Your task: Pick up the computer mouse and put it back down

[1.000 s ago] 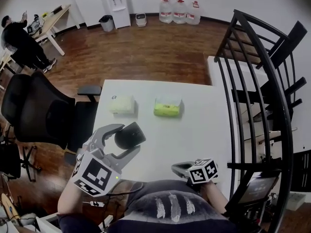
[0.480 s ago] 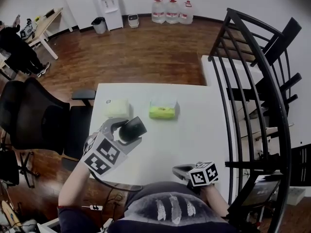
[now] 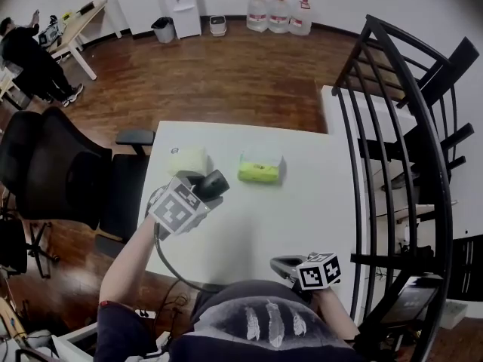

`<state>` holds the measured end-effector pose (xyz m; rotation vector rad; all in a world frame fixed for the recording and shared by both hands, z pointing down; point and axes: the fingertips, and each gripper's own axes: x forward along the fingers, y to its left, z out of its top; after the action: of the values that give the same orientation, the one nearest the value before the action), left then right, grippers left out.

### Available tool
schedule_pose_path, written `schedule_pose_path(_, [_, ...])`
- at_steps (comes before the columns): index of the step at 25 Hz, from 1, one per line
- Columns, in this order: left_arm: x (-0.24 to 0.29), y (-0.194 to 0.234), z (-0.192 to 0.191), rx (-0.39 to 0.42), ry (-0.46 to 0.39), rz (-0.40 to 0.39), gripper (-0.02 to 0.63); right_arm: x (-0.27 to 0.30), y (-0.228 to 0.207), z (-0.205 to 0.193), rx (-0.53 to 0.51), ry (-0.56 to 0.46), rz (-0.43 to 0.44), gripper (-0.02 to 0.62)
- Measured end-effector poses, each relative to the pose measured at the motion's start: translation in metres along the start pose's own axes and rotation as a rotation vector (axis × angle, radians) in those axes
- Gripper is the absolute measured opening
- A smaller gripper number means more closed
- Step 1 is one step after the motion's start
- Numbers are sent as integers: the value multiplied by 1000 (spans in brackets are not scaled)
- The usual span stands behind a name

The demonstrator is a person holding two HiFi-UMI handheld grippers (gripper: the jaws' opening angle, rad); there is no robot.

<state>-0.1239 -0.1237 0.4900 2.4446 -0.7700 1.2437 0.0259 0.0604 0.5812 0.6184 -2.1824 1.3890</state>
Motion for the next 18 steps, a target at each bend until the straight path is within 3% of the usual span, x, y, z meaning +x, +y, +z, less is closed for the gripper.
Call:
schedule_pose_path(4, [21, 7, -13, -44, 47, -21, 304, 1, 4, 3, 9, 11, 1, 3])
schedule_pose_path(7, [39, 22, -23, -72, 82, 18, 304, 3, 1, 2, 17, 15, -1, 3])
schedule_pose_path(13, [82, 24, -45, -178, 119, -26, 304, 7, -4, 2, 22, 23, -4, 3])
schedule_pose_path(18, [107, 34, -67, -263, 168, -13, 304, 9, -8, 5, 31, 31, 0, 3])
